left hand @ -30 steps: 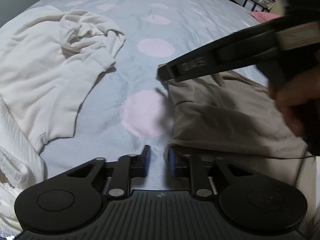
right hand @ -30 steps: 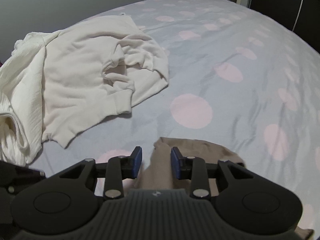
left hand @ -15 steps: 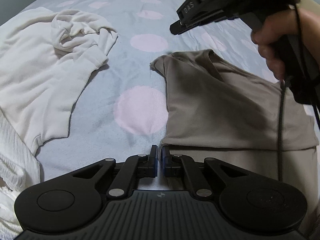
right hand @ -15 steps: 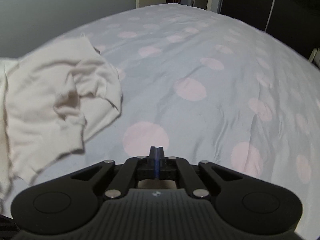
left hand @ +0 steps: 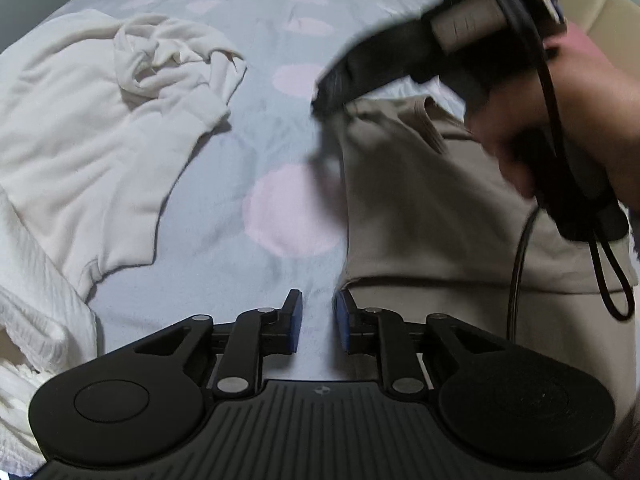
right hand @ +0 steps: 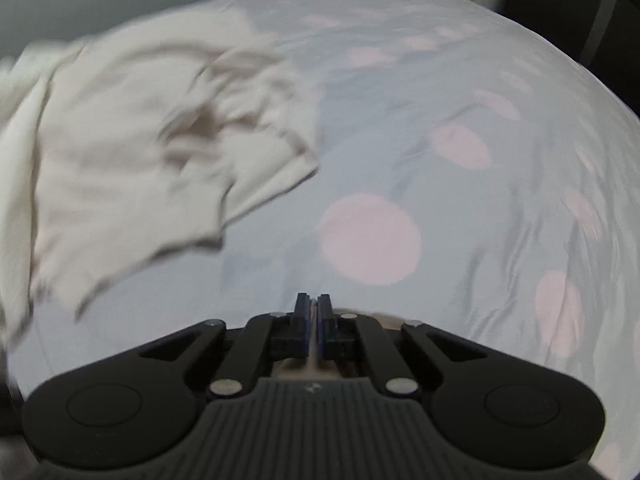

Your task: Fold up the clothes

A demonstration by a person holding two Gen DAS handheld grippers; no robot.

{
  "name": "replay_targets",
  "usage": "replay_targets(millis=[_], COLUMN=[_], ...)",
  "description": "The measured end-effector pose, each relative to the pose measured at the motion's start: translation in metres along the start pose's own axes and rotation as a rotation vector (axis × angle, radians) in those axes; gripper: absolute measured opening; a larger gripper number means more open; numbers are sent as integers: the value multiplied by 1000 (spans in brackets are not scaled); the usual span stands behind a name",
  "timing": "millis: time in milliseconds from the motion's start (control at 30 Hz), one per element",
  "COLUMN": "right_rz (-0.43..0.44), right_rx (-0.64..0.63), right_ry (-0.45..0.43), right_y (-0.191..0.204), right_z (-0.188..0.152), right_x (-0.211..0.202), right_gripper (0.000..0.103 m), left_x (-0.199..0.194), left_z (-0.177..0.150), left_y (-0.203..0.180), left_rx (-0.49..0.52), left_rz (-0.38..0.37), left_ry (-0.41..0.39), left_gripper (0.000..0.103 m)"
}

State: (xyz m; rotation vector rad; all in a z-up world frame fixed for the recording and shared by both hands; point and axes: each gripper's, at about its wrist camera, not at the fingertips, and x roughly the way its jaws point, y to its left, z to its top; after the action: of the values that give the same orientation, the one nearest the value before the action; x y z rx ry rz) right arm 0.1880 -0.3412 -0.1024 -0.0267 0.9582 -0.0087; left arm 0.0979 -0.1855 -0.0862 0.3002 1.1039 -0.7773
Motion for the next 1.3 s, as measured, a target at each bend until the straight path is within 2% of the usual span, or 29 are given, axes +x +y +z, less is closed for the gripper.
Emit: replay_targets(millis=[100,167,367,433,500,600,667,767,1000,1067,1167,1300], right_rz=[-27,-1,11,19,19,15,6,-10,-30,-34,-43,-43], right_rx=[55,108,71,68,62,54,55,68,106,105,91,129], right_ry=[-57,-68,-80,-78,-67,-46,-25,11,103,140,174,223], right_y=[-11,-18,-15,-16,-16,-16,-17,-17,-12,-9,-8,-12], right_z=[9,15,7,-3,-21,-52,-78,-119,-211,-233,-261,-301], right_x=[-6,-13,-49,-63,-78,-100,-117,-139,-177,-185,-198,-215], right_gripper=[1,6,8,13,25,30,34,40,43,44,55,56], left_x=[0,0,-8,-10,-13,-19,-24,-28,-36,-38,-40,-46], left_z=[-1,-1,-4,-9,-15,-25,-34,-48,-79,-85,-94,-108], left_y=[1,1,0,-4,-9,-16,-22,-33,-59,-62,-64,-67], left_rx=[6,8,29,53,74,97,120,167,312,327,341,365], left_rz=[11,18,25,36,50,87,119,133,155,149,136,128], left_ry=[8,13,34,43,49,52,51,59,80,91,113,139], left_gripper=[14,14,14,14,17,27,42,43,43,43,43,43])
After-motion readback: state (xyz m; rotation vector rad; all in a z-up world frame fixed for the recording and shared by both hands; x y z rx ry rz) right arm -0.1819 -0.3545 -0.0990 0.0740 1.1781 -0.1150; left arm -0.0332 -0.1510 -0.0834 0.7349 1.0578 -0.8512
